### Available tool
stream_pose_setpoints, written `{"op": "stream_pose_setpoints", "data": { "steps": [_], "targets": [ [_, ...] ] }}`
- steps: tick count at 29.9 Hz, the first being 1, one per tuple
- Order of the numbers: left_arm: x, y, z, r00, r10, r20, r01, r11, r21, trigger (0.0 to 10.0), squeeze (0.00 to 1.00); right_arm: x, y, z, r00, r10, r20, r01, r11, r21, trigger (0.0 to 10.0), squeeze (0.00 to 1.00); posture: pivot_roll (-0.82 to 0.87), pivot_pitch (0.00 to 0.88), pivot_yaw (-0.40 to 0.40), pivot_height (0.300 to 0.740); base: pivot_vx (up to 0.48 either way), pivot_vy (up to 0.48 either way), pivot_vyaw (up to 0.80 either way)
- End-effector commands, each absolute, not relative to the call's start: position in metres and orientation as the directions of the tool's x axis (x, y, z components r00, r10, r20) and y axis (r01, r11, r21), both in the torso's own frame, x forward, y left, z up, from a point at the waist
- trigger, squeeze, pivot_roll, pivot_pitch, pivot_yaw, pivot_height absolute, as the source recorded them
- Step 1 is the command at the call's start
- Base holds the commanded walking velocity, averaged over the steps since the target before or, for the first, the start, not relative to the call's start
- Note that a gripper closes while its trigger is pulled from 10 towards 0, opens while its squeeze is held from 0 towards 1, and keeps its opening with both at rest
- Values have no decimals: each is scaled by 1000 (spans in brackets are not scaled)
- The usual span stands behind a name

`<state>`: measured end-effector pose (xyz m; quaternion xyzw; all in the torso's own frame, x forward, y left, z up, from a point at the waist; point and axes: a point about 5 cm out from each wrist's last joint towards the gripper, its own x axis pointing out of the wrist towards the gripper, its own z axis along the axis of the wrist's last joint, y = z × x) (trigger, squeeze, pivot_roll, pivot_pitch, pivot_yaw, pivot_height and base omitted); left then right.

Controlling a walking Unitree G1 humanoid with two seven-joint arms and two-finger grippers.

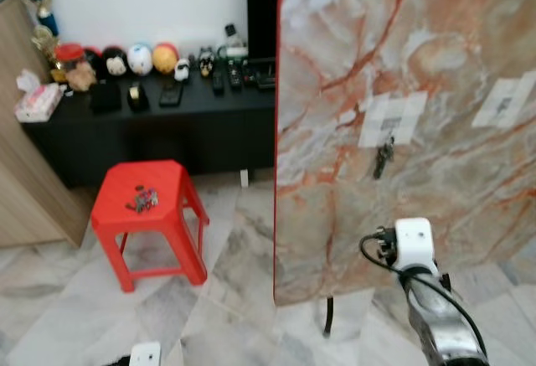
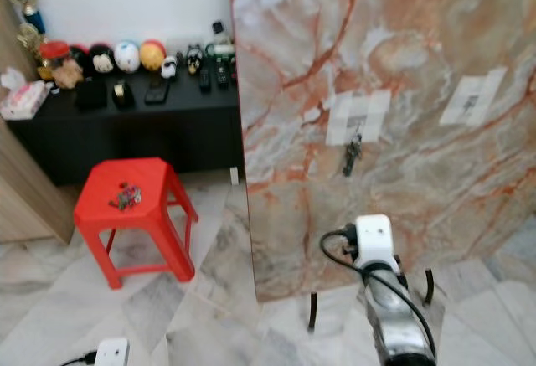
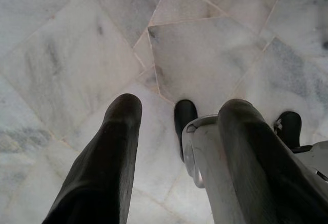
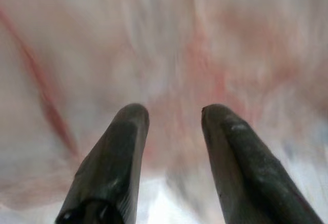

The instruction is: Hang keys on a hook

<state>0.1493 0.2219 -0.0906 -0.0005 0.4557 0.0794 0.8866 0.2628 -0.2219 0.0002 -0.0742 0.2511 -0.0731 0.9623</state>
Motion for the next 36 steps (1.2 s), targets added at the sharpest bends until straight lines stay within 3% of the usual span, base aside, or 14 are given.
{"op": "stream_pose_setpoints", "data": {
  "steps": [1,6,7,11,14,19,26,36],
  "targets": [
    [145,224,-92,556,140,-819,-120,989,88,10000,0,249,-219,-20,815,-182,-550,104,980,-171,10000,0,-105,0,-4,740,0,0,0],
    [146,225,-92,557,142,-818,-118,989,92,10000,0,228,-215,-45,735,-191,-651,149,982,-120,10000,0,-108,0,10,740,0,0,0],
    [146,226,-91,558,142,-818,-117,989,92,10000,0,211,-207,-61,673,-157,-723,120,987,-102,10000,0,-109,0,16,740,0,0,0],
    [145,225,-92,556,137,-820,-108,990,92,10000,0,177,-194,-84,573,-82,-816,46,997,-68,10000,0,-115,0,21,740,0,0,0],
    [144,224,-92,553,134,-822,-106,990,91,10000,0,150,-196,-97,469,-98,-878,71,995,-73,10000,0,-96,0,12,740,0,0,0],
    [143,224,-93,555,131,-821,-109,990,84,10000,0,153,-200,-96,494,-122,-861,217,976,-14,10000,0,-118,0,21,740,0,0,0],
    [143,223,-93,556,124,-822,-120,990,69,10000,0,163,-205,-91,519,-69,-852,76,997,-35,10000,0,-115,0,16,740,0,0,0],
    [141,224,-94,544,127,-829,-129,989,67,10000,0,161,-212,-91,506,-107,-856,149,988,-36,10000,0,-104,0,17,740,0,0,0]
  ]
}}
